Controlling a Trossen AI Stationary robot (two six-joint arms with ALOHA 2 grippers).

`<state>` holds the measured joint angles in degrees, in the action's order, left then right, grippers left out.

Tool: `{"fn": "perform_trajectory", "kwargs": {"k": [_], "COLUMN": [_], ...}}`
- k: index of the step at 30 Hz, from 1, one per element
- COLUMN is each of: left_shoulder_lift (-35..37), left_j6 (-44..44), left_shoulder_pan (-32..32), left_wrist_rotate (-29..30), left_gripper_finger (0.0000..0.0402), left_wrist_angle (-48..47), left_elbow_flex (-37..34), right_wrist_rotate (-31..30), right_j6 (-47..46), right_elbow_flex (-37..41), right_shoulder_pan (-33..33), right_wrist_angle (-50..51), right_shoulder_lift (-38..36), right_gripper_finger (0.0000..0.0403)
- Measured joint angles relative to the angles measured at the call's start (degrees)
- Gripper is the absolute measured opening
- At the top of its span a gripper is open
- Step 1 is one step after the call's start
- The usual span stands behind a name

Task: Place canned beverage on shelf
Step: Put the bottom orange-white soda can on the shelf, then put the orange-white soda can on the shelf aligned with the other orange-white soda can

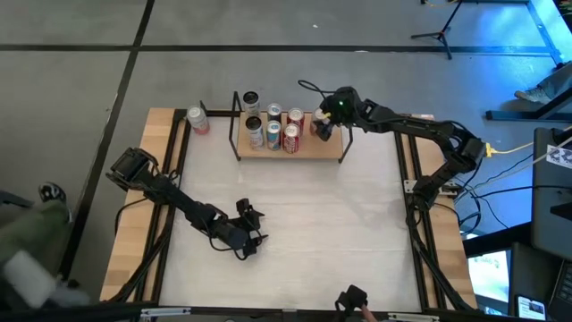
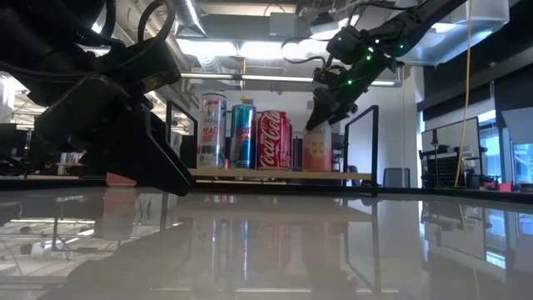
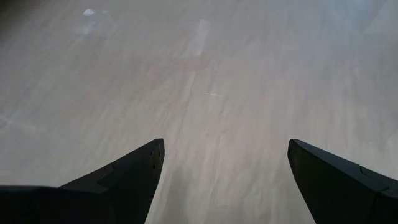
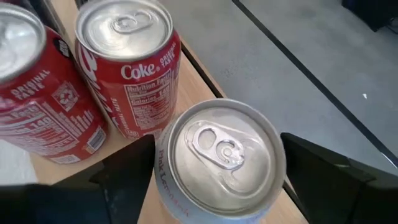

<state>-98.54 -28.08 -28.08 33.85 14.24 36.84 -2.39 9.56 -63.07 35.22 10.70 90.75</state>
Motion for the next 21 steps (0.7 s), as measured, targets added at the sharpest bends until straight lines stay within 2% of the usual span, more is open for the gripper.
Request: {"fn": "perform_trajectory", "kwargs": {"k": [10, 15, 18, 21], "left_shoulder_lift": [0.00, -0.02, 2.08, 7.02], "left_j6": [0.07, -0.01, -0.32, -2.35], "left_shoulder_pan": [0.00, 0.74, 0.54, 0.31], "left_wrist_rotate": [-0.44, -0.71, -3.06, -3.21], "left_gripper_finger": [0.0332, 0.0332, 0.0332, 0.0332], "left_wrist_angle": [0.39, 2.65, -2.81, -13.52], "left_elbow_flex": [0.00, 0.51, 2.99, 7.21], "right_wrist_rotate": [0.51, 1.80, 2.05, 2.00], "right_j6": [-0.12, -1.57, -2.75, -3.59], "right_elbow_flex": [-0.01, -0.02, 0.65, 4.65], "right_shoulder_pan": [-0.03, -3.29, -7.97, -13.48], "right_wrist_angle": [3.62, 10.57, 15.13, 12.02], "right_shoulder_lift": [-9.26, -15.89, -20.63, -26.02], "right_gripper_finger": [0.0339, 0.0339, 0.0339, 0.0340]}}
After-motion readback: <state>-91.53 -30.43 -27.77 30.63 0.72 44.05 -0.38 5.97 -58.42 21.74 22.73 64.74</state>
